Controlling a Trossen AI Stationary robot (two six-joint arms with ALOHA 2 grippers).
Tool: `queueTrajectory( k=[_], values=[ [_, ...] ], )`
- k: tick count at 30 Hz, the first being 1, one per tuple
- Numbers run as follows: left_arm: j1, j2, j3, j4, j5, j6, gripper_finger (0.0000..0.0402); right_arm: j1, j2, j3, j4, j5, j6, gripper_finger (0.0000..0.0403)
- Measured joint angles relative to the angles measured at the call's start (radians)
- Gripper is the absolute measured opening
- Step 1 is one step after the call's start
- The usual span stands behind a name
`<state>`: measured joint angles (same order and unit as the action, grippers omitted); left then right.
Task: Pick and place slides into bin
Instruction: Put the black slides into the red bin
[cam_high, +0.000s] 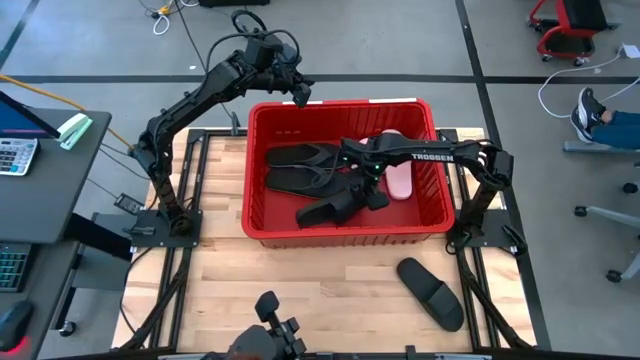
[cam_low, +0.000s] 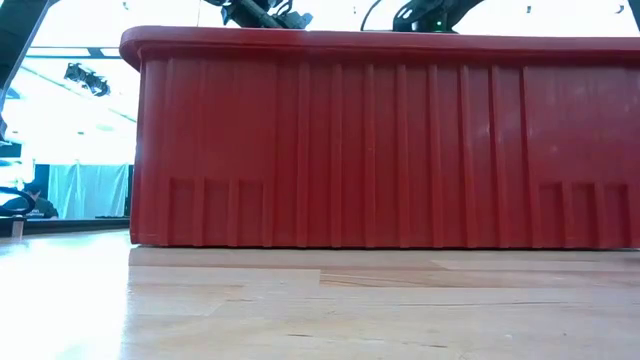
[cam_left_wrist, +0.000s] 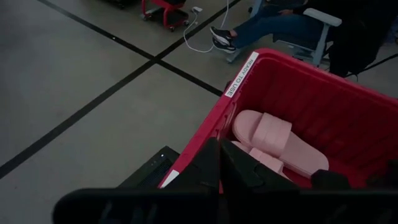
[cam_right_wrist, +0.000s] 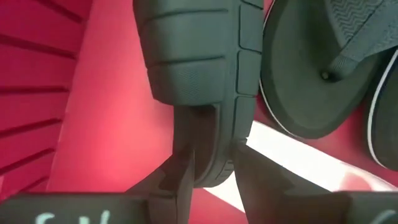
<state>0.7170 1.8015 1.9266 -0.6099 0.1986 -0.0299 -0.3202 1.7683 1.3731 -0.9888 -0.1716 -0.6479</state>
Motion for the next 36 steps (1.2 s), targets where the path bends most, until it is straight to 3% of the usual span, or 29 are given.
queueTrajectory(
  k=[21, 28, 36],
  values=[
    [0.0, 0.0, 0.0, 0.0, 0.0, 0.0, 0.0014, -0.068, 0.004, -0.002, 0.152, -0.037, 0.007, 0.0119],
    [0.0, 0.0, 0.0, -0.001, 0.0, 0.0, 0.0007, -0.064, 0.004, -0.002, 0.141, -0.222, 0.17, 0.0119],
    [0.0, 0.0, 0.0, -0.001, 0.0, 0.0, 0.0021, -0.068, 0.002, -0.084, 0.169, -0.227, 0.308, 0.0119]
  ],
)
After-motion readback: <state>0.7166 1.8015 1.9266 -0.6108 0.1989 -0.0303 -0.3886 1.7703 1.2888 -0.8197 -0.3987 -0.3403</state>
